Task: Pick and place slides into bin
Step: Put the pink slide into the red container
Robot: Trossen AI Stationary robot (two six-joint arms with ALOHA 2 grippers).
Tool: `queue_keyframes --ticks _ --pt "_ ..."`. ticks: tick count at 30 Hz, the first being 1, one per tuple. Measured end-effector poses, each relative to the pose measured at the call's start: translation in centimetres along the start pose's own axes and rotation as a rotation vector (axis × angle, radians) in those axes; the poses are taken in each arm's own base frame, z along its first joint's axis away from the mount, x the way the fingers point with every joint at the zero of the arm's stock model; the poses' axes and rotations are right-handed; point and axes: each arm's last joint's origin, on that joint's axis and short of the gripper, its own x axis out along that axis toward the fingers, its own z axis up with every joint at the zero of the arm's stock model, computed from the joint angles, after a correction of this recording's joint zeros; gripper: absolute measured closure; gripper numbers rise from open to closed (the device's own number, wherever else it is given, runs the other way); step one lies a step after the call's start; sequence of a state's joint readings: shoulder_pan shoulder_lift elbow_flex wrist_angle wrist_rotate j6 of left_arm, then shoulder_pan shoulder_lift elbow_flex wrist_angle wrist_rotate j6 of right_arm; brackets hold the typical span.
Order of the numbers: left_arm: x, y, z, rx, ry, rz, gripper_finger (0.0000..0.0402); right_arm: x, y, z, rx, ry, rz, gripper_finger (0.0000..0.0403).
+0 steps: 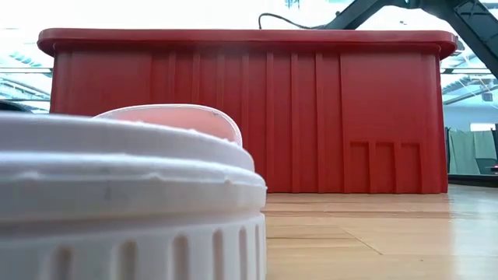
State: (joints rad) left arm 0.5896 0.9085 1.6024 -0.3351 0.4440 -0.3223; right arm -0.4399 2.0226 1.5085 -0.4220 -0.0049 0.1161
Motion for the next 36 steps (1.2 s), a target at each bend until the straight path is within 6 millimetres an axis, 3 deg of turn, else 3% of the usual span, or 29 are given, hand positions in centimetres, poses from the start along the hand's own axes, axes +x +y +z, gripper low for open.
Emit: queue_keyframes --ticks 2,18,26,32,36 --pt "0.0 0.0 0.0 0.001 -0.001 0.003 0.0188 0.0 0.0 -0.2 0.019 0.018 -0.054 0.0233" --pt "0.4 0.3 -0.2 -0.002 0.013 0.011 0.0188 -0.2 0.5 -0.2 0.142 0.02 -0.011 0.0237" --pt "0.3 0.2 -0.2 -0.013 0.014 0.005 0.0188 -0.9 3.5 2.4 0.14 -0.194 0.394 0.0238" --pt "0.0 -0.1 -0.1 -0.033 0.015 -0.035 0.0188 -3.6 5.3 5.8 0.245 -0.525 0.647 0.0237" --pt "-0.1 -0.4 0.0 -0.063 0.033 -0.106 0.0188 -7.3 6.4 8.0 0.343 -0.84 0.948 0.024"
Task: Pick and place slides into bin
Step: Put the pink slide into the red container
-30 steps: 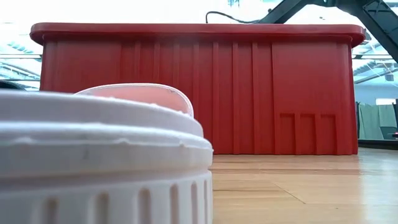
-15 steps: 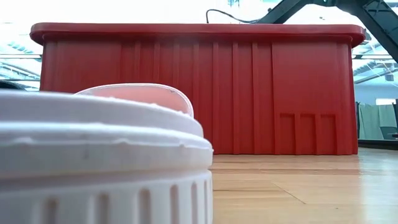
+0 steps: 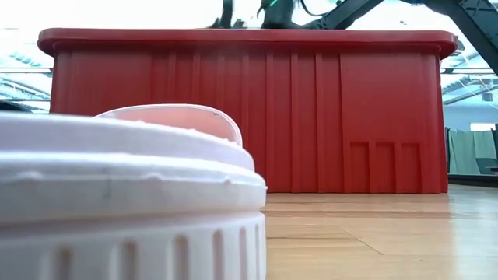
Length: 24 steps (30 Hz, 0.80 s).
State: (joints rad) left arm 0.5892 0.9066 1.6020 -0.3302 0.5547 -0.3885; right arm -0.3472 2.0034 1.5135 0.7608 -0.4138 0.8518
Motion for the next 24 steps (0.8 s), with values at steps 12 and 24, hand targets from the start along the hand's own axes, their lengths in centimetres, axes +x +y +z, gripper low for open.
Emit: queue_keyframes --ticks 12,24 --pt "-0.2 -1.2 1.3 -0.072 -0.058 -0.219 0.0188 -2.3 16.2 2.9 -0.176 -0.566 0.588 0.0237" --pt "-0.3 -1.7 2.0 -0.111 -0.092 -0.294 0.0188 -6.7 32.5 6.2 -0.603 -0.5 0.546 0.0236"
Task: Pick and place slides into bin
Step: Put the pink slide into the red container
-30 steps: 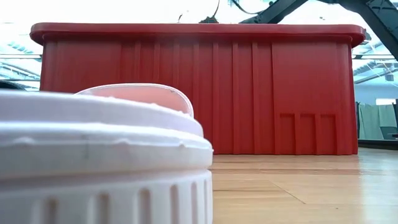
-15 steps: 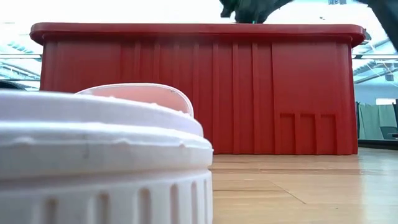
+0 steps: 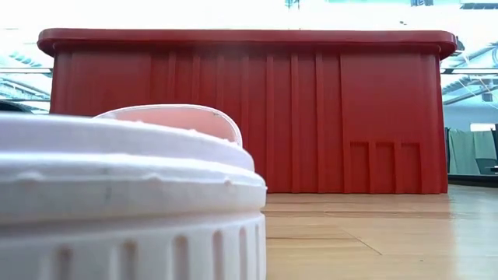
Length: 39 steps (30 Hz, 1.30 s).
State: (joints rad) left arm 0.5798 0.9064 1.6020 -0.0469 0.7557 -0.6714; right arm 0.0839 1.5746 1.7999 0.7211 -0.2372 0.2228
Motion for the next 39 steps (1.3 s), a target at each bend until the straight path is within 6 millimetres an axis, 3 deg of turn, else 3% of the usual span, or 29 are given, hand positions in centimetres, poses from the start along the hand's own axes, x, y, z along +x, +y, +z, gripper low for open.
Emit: queue_keyframes --ticks 7,27,37,39 --pt "0.0 -0.6 0.6 0.004 -0.048 -0.051 0.0188 1.5 3.0 2.5 -0.056 -0.026 0.059 0.0236" --pt "-1.0 -2.3 1.4 -0.028 -0.094 -0.103 0.0188 2.3 8.7 0.7 -0.03 0.131 -0.161 0.0236" --pt "-1.0 -2.4 1.3 -0.019 -0.074 -0.117 0.0188 6.1 10.4 2.0 -0.103 0.226 -0.226 0.0236" --pt "-1.0 -2.4 1.2 -0.025 -0.055 -0.133 0.0188 6.2 10.4 1.3 -0.119 0.212 -0.232 0.0236"
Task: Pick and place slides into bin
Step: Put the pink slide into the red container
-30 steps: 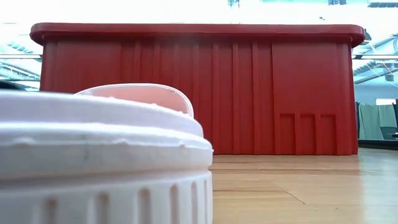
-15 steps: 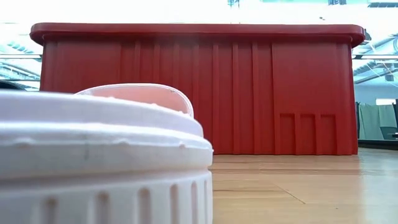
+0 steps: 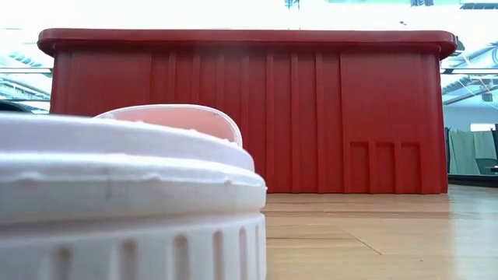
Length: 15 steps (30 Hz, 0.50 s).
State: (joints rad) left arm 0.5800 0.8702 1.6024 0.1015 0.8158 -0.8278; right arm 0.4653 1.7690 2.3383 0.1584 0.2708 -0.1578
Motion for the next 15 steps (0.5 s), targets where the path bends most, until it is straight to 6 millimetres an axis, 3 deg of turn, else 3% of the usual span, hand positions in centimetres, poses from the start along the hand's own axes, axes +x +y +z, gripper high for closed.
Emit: queue_keyframes --ticks 6,15 --pt "0.0 -0.2 -0.2 -0.045 0.062 -0.056 0.0188 0.1 0.1 -3.0 0.014 0.199 -0.125 0.0236" --pt "-0.1 -0.3 -0.2 -0.049 0.091 -0.081 0.0188 0.8 2.0 -8.7 -0.075 0.383 -0.179 0.0236"
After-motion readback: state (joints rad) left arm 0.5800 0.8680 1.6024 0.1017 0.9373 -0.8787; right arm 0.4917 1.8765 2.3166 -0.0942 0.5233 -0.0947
